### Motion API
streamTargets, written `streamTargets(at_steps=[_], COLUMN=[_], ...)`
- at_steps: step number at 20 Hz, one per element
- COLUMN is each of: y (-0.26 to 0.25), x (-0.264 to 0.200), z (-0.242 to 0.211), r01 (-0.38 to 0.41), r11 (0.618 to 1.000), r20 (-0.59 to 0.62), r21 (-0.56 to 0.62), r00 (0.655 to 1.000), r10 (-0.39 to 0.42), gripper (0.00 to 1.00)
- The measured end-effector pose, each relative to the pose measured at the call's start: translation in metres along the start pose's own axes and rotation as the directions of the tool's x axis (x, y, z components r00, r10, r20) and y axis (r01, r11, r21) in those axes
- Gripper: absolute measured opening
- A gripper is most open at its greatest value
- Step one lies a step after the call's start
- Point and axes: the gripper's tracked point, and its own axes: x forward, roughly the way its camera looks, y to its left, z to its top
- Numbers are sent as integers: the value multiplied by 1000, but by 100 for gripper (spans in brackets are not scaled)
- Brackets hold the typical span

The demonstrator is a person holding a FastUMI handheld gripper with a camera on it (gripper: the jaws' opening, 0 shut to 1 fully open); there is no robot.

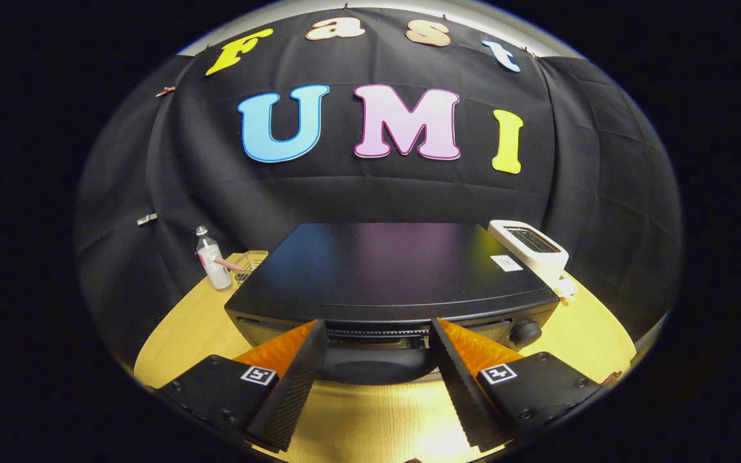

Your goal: Open the toaster oven, put the food inside, and close the toaster oven door.

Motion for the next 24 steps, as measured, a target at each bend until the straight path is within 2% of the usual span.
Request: streamTargets(at_steps=[10, 16, 21, 24], y=[-1, -1, -1, -3], x=[-41, -62, -76, -76], z=[-38, -70, -124, -171], r01=[-37, -46, -60, -98], r11=[999, 999, 995, 989], r20=[-24, -35, -81, -169], r21=[25, -23, -79, -107], r00=[999, 998, 995, 982], r10=[37, 45, 53, 79], gripper=[98, 98, 96, 98])
